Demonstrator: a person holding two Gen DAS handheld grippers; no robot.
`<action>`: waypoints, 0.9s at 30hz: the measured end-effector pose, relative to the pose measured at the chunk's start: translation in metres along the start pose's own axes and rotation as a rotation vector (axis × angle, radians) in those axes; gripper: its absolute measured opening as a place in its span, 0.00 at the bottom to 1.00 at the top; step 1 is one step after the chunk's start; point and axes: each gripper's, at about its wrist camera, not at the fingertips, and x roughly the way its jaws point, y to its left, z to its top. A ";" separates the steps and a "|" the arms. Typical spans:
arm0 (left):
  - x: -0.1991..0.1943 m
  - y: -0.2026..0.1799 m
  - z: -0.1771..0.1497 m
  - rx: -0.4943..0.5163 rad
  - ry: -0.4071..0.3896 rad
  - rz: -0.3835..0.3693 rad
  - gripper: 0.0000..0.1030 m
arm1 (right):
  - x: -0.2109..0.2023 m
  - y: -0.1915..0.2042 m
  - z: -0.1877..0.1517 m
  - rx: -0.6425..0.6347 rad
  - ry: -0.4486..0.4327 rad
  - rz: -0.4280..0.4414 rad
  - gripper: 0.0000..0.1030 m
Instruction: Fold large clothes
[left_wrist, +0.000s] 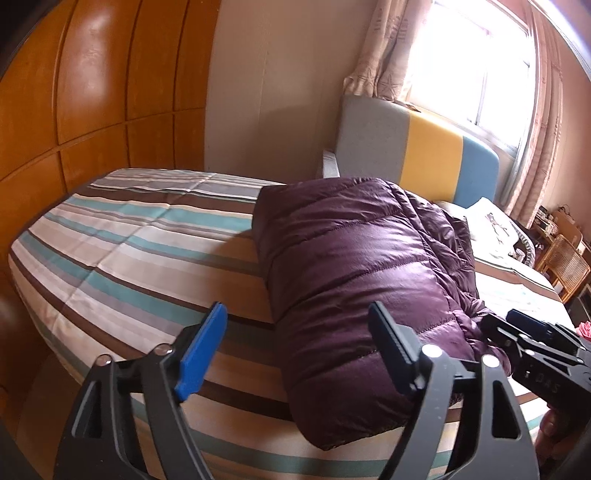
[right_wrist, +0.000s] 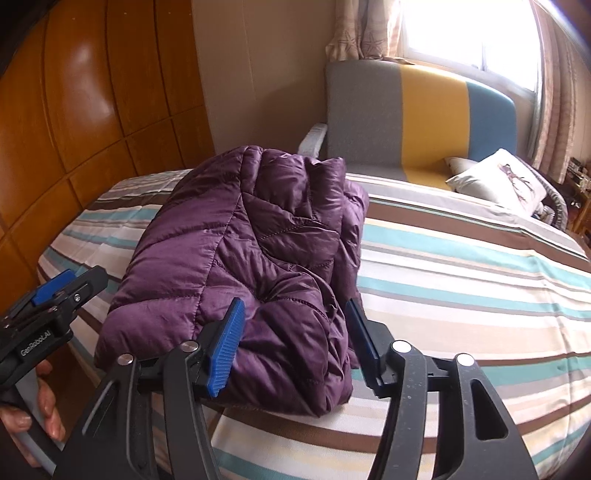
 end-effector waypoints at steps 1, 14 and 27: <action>-0.002 0.002 -0.001 -0.005 -0.001 0.004 0.81 | -0.003 0.000 0.000 0.005 -0.003 -0.010 0.62; -0.037 0.020 -0.014 -0.044 -0.047 0.078 0.98 | -0.039 0.013 -0.008 0.024 -0.060 -0.171 0.93; -0.047 0.002 -0.021 0.010 -0.035 0.101 0.98 | -0.052 0.014 -0.024 0.037 -0.071 -0.217 0.97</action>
